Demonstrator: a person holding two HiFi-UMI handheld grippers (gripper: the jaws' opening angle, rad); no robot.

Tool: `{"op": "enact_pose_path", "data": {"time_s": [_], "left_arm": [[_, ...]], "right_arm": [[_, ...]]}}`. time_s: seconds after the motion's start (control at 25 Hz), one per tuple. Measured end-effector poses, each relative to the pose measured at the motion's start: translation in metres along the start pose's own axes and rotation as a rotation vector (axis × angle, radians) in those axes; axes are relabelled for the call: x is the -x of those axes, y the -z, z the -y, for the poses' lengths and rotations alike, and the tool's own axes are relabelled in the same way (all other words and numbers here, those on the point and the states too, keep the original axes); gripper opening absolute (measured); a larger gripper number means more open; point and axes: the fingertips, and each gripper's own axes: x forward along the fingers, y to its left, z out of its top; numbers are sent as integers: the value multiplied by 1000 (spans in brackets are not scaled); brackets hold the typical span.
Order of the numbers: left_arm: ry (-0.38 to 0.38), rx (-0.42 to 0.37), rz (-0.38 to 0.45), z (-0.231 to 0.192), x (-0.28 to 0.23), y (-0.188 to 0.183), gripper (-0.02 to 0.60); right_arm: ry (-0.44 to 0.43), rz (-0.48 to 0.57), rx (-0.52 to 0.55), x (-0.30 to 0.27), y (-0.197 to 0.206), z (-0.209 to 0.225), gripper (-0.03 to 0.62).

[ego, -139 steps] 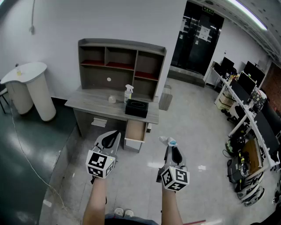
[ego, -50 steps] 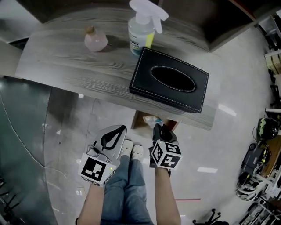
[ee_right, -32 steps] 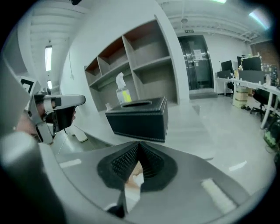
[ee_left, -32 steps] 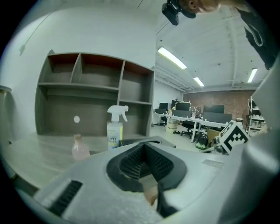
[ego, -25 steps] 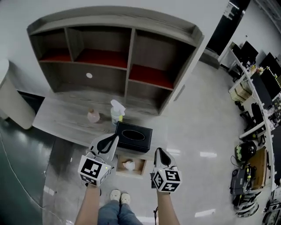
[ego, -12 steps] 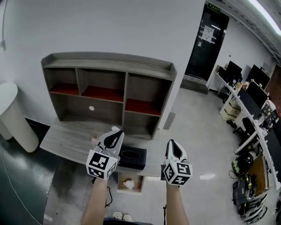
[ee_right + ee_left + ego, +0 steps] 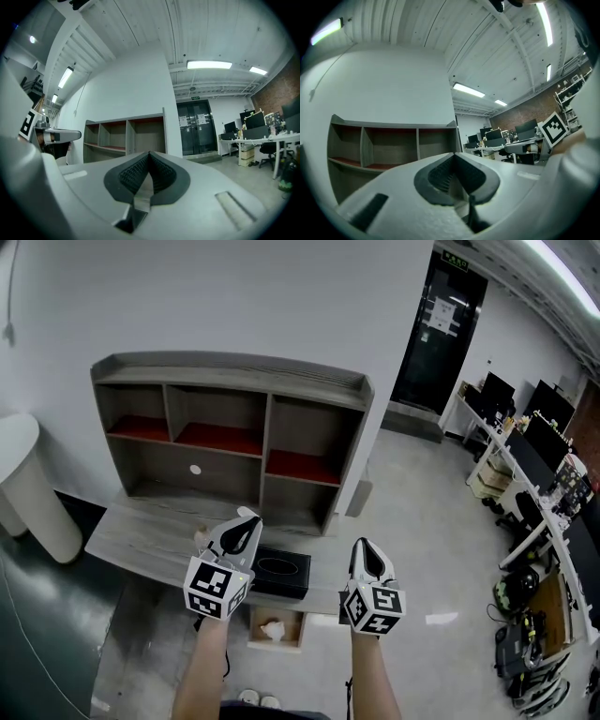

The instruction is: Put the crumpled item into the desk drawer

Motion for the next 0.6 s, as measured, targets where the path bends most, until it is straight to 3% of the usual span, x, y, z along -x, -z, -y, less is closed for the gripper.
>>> {"op": "enact_pose_path", "data": {"time_s": [0.6], "left_arm": [[2,36,-19,1,13,14,0]], "right_arm": [[-1,-22,13,12,5,-9,11]]}}
